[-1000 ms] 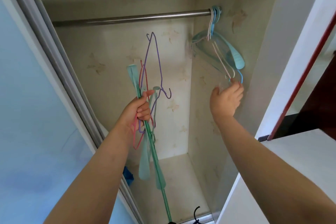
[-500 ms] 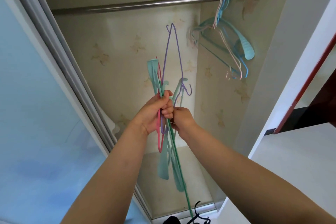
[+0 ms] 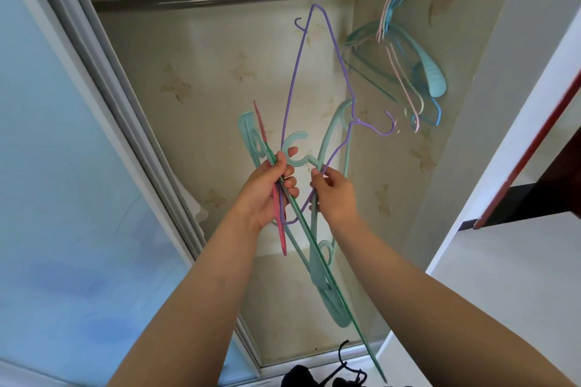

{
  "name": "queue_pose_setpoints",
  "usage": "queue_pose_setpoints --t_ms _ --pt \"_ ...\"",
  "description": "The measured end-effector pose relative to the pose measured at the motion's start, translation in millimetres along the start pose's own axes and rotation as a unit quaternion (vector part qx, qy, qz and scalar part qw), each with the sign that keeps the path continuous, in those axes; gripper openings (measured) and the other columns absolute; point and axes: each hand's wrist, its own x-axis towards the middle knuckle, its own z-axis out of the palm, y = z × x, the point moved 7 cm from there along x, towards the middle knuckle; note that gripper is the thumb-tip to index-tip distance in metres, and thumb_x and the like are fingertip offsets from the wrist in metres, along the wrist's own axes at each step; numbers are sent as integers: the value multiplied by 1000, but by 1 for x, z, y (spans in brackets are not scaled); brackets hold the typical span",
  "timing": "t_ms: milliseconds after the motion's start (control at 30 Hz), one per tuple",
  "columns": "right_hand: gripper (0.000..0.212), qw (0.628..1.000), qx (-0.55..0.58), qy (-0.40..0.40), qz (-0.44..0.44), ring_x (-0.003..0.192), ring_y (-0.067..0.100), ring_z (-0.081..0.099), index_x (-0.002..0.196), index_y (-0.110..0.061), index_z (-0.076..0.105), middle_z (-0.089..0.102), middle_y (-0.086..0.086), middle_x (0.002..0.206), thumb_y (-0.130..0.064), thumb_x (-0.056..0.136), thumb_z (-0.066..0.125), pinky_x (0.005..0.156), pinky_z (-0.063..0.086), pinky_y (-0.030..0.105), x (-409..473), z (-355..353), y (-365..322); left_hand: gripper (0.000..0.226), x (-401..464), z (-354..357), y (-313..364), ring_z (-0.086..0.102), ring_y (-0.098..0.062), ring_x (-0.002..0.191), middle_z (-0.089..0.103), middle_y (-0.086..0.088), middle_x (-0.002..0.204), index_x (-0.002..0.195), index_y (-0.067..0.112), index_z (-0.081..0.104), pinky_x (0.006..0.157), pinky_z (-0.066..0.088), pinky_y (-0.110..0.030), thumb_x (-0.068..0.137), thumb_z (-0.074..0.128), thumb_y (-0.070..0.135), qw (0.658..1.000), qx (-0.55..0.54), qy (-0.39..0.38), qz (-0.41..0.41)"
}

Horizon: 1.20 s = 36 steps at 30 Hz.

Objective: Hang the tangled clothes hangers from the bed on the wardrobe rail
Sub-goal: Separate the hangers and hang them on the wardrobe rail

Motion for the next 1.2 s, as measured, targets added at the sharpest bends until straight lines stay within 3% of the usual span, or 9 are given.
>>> queue_pose_setpoints --t_ms 133,300,467,633,700,767,867,1033,1200 --pt "40 995 42 -80 49 55 16 46 77 -7 54 49 2 62 -34 102 39 55 51 32 -8 3 3 26 3 -4 -1 30 -4 41 38 6 57 92 14 59 42 28 -16 101 43 32 998 -56 32 2" --pt "26 982 11 -181 54 62 14 42 92 -10 52 42 0 68 -23 104 34 54 51 24 -21 12 5 27 2 -7 -3 24 -2 35 32 8 48 98 12 62 35 23 -15 101 43 31 996 -75 46 -5" --pt "29 996 25 -80 -11 61 14 39 80 -12 49 38 -3 63 -20 103 34 60 44 33 -13 5 4 24 -6 -1 -4 22 -2 35 30 9 47 101 14 61 35 20 -15 101 42 29 998 -50 26 -27" --pt "39 982 166 -80 32 54 10 43 132 -25 52 42 0 76 -12 100 33 43 37 21 8 -6 -6 23 -13 3 -1 21 -1 34 27 9 46 103 14 60 35 16 -14 102 41 28 1000 -11 1 -29" --pt "42 995 62 -72 -11 56 14 42 140 -27 45 40 3 79 -15 101 35 47 34 21 18 -15 -10 23 -14 3 2 20 -1 33 26 10 46 101 15 59 36 14 -15 102 40 28 1000 4 -6 -26" --pt "42 986 -133 -35 -90 80 21 53 142 -21 44 55 9 98 -14 101 40 67 38 22 25 -27 -13 23 -14 2 5 19 -1 33 26 10 46 99 16 59 36 14 -15 102 40 28 1000 22 -2 -12" --pt "41 960 -269 -52 -61 105 27 59 139 -13 49 61 12 122 -11 98 46 79 35 17 28 -36 11 21 -12 -2 14 20 -2 34 27 9 48 96 16 58 35 17 -13 102 40 27 999 39 18 20" --pt "38 955 -277 -74 73 74 20 53 133 -16 56 63 5 103 -13 97 43 63 41 24 17 -50 52 16 -6 -18 22 23 -5 36 41 6 61 84 20 55 36 20 -16 100 49 20 986 93 126 57" --pt "36 982 -186 -13 25 53 9 44 131 -17 58 56 -2 80 -12 97 45 49 36 17 -8 -50 42 11 -3 -22 18 30 -13 42 65 2 81 86 22 53 41 28 -21 97 55 20 944 235 207 107"
